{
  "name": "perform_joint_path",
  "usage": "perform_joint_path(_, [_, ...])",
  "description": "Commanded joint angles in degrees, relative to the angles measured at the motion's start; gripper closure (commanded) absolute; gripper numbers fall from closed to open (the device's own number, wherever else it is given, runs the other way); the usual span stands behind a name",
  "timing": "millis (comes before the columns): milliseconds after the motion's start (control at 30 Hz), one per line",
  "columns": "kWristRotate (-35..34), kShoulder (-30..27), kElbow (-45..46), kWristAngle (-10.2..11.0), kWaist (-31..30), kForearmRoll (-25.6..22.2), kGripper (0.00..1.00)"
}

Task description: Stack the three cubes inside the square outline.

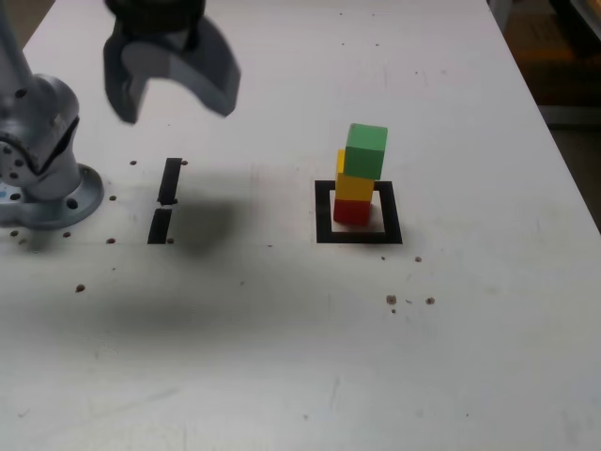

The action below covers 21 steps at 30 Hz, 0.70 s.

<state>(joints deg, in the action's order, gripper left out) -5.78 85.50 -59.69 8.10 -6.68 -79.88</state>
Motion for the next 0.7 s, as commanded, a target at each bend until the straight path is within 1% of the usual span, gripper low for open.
perform_joint_path(0, [-0.1, -0.6, 2.0, -0.4, 0.6, 1.6, 0.00])
perform_joint_path(67, [-0.1, -1.0, 4.1, -0.5, 1.3, 2.9, 0.00])
perform_joint_path(267, [0.1, -2.5, 7.4, -0.3, 2.7, 4.2, 0.00])
perform_joint_path(400, [0.7, -3.0, 10.1, -0.5, 4.0, 6.1, 0.00])
perform_joint_path(500, [1.4, -3.1, 11.9, -0.6, 4.7, 8.0, 0.00])
perform_joint_path(667, [2.1, -1.9, 15.2, -1.3, 5.0, 12.6, 0.00])
